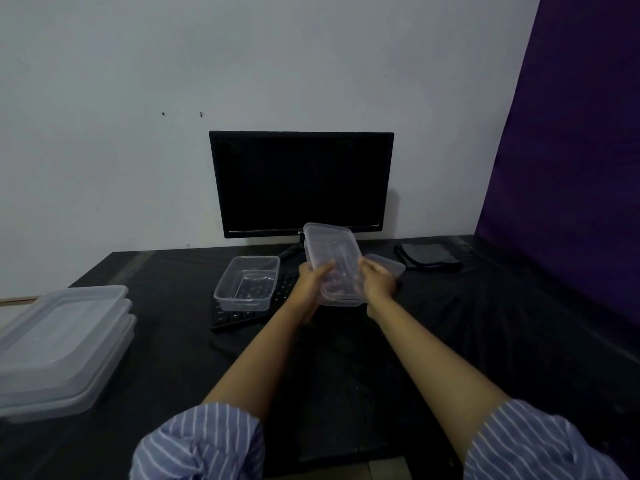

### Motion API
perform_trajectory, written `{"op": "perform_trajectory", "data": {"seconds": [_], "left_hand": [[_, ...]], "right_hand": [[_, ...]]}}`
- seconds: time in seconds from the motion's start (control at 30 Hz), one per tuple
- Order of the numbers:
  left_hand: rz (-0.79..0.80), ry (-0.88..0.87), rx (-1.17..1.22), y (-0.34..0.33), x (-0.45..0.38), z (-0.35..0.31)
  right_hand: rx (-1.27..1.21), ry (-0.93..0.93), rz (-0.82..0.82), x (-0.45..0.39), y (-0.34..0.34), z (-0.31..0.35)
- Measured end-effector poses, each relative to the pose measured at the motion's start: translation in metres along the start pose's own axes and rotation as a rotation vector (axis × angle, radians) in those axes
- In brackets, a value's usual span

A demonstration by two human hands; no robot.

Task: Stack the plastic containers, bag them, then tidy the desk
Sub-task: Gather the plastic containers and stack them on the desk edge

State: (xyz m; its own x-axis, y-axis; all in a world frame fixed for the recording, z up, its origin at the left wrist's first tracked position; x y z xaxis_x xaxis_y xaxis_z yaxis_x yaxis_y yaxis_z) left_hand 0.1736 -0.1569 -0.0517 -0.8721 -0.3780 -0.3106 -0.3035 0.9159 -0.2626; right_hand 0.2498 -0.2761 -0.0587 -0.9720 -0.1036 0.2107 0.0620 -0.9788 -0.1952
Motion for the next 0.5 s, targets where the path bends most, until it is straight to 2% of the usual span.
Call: {"op": "perform_trajectory", "data": {"seconds": [0.23, 0.5], "left_hand": [[0.057, 0.021, -0.002, 0.010, -0.005, 0.005], [0.163, 0.086, 0.037, 0.016, -0.007, 0.005]], "right_hand": [[0.216, 0.094, -0.003, 0.004, -0.004, 0.002], [0.225, 0.117, 0.078, 0.006, -0.005, 0.004]]}}
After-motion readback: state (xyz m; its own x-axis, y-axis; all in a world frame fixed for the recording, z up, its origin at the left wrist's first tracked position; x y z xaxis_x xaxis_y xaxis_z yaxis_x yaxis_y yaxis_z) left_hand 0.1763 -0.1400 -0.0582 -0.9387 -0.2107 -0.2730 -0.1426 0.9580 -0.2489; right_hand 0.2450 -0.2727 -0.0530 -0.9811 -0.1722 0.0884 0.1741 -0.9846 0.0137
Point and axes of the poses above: each hand's wrist, its own x-axis away from the middle knuckle, its own y-axis out of the back of the hand, z = x × y, the point moved 5 cm from there along -x, towards the middle knuckle, and after that the axes turned 11 degrees about -y, right-handed, at the moved point
